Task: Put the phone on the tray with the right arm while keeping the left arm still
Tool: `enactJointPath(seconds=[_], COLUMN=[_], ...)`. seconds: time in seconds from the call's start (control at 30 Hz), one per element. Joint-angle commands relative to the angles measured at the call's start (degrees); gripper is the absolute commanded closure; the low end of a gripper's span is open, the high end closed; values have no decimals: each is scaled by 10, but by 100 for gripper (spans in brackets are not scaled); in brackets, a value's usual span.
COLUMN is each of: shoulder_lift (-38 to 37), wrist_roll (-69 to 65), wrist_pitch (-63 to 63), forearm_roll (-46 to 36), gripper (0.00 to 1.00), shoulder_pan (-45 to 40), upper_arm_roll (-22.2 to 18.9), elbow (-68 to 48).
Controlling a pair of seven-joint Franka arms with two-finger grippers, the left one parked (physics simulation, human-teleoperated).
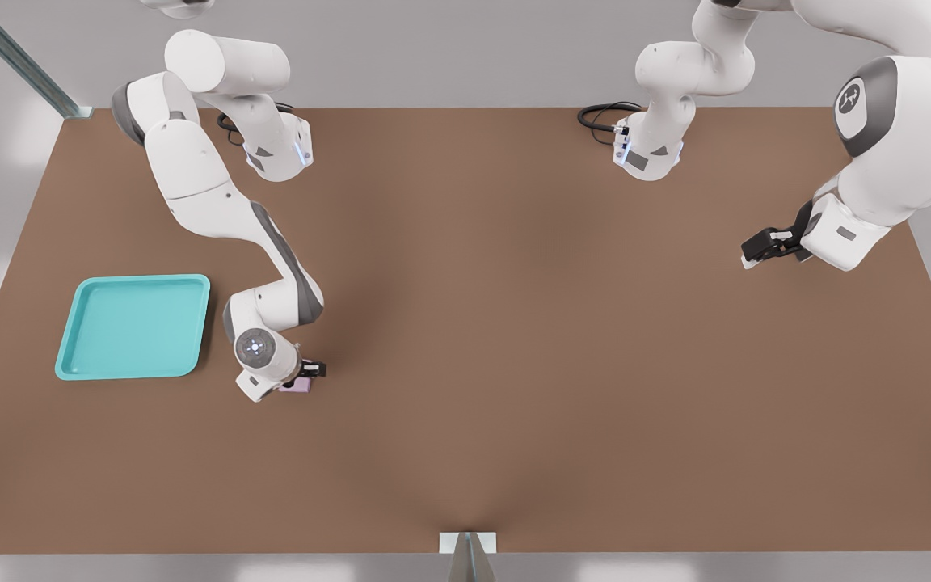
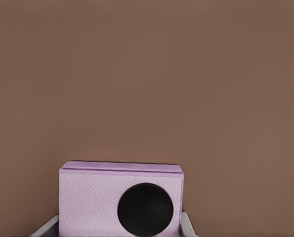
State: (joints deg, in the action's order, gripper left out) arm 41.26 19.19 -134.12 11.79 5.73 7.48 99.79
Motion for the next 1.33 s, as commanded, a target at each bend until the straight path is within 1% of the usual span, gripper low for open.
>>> enactJointPath(seconds=[0.0, 0.1, 0.17, 0.23, 0.3, 0.33, 0.43, 0.5, 0.57, 0.67, 0.7, 0.73, 0.8, 0.87, 0.9, 0.93, 0.97, 1.0, 1.03, 1.07, 1.1, 1.13, 1.17, 1.2, 1.3], shoulder_lift=[-6, -27, -44, -78, -112, -124, -140, -152, -170, -170, -171, -171, -174, -180, -187, -186, -188, -242, -288, -354, -355, -307, -287, -287, -290], wrist_roll=[-6, -6, -6, -20, -64, -101, -219, -289, -349, -414, -426, -427, -426, -427, -415, -353, -284, -220, -184, -194, -188, -189, -190, -191, -193], wrist_pitch=[2, 10, 24, 51, 50, 50, 50, 52, 52, 56, 56, 72, 85, 137, 185, 256, 296, 338, 392, 411, 438, 463, 469, 464, 453], forearm_roll=[2, 1, 1, 1, 2, 2, 2, 2, 2, 2, 1, 1, 1, 1, 1, 3, 18, 15, -21, -97, -97, -99, -110, -112, -111], gripper=[19, 19, 19, 19, 19, 19, 19, 19, 19, 19, 6, 0, 0, 0, 0, 0, 0, 0, 0, 0, 0, 0, 0, 0, 0], shoulder_pan=[0, -8, -23, -49, -133, -194, -291, -367, -418, -465, -475, -480, -480, -480, -477, -447, -405, -383, -175, -48, -32, -24, -21, -19, 17], upper_arm_roll=[1, 5, 17, 22, 66, 99, 117, 146, 149, 150, 150, 150, 157, 169, 204, 224, 234, 259, 64, -91, -95, -104, -106, -109, -142], elbow=[0, 1, 7, 24, 65, 85, 110, 127, 146, 152, 155, 153, 140, 81, 2, -84, -134, -161, -163, -134, -129, -177, -211, -212, -211])
